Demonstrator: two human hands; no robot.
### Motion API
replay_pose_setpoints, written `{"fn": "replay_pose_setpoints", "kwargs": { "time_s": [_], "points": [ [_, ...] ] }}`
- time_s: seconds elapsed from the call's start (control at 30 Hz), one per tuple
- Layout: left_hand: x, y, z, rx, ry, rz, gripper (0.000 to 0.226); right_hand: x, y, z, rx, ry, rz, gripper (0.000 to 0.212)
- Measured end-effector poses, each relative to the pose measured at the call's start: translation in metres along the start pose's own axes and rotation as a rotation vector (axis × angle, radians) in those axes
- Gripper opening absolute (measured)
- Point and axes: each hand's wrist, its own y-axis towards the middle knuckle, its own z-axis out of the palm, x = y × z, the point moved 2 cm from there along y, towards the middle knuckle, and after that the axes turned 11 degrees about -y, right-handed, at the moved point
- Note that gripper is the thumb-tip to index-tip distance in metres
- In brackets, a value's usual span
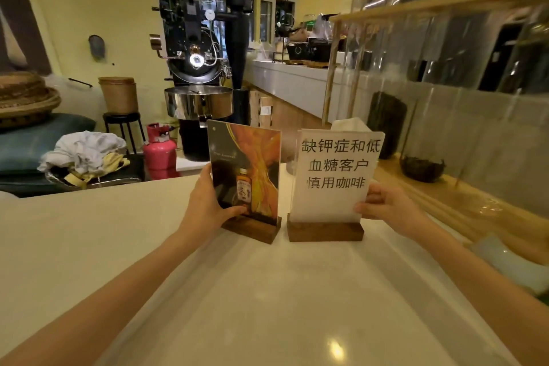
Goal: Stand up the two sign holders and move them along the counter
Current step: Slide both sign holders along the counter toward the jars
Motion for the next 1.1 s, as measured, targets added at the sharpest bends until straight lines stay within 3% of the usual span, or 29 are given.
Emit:
{"fn": "replay_pose_setpoints", "kwargs": {
  "time_s": [0.57,1.1],
  "points": [
    [-0.018,0.070,0.154,0.210,-0.151,0.161,0.098,-0.065,-0.007,-0.080,-0.257,-0.086,0.202,0.037],
    [-0.047,0.103,0.245,0.389,-0.192,0.137,0.105,-0.086,-0.032,-0.108,-0.445,-0.198,0.297,0.036]
  ]
}}
